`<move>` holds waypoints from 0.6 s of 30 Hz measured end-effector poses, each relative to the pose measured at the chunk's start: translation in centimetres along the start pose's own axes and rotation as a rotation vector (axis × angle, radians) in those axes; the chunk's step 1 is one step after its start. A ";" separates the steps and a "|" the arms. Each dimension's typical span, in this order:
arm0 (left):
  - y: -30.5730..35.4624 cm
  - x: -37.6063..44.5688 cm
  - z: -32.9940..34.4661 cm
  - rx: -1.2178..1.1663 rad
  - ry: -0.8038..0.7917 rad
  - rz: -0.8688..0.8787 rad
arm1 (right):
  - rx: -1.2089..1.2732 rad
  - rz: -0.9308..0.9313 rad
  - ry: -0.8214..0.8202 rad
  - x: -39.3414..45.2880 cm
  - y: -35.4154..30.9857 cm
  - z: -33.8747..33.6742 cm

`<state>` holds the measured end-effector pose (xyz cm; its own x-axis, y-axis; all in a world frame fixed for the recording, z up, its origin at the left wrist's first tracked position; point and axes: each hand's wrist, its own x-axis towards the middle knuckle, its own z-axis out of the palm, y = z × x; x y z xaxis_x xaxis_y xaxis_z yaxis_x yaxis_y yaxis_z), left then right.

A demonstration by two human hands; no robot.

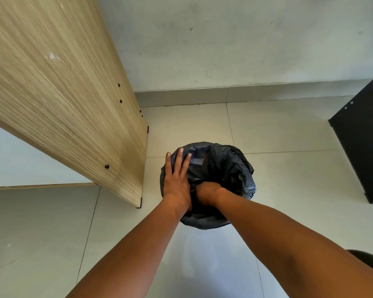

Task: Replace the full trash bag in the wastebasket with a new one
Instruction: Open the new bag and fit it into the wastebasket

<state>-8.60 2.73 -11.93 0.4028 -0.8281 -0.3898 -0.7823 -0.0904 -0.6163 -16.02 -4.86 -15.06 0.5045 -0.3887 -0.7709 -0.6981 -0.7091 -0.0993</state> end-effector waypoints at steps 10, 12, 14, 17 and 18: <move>-0.1 0.2 0.0 -0.024 -0.008 -0.014 | 0.252 0.015 -0.137 5.1 0.7 0.4; 0.1 0.5 0.0 -0.030 -0.006 -0.015 | 0.112 -0.013 -0.165 5.3 0.7 0.9; 0.2 0.8 -0.2 -0.049 -0.021 -0.021 | -0.049 -0.013 -0.161 4.6 0.9 0.3; 0.1 0.9 -0.3 -0.065 -0.067 -0.043 | -0.162 0.055 -0.189 2.2 1.8 -0.4; 0.0 0.8 -0.4 -0.053 -0.080 -0.049 | -0.135 0.081 -0.194 1.5 2.2 -0.4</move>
<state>-8.48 1.81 -11.98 0.4763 -0.7752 -0.4150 -0.7840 -0.1607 -0.5996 -16.59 -7.25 -16.22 0.3336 -0.3359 -0.8808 -0.6514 -0.7576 0.0423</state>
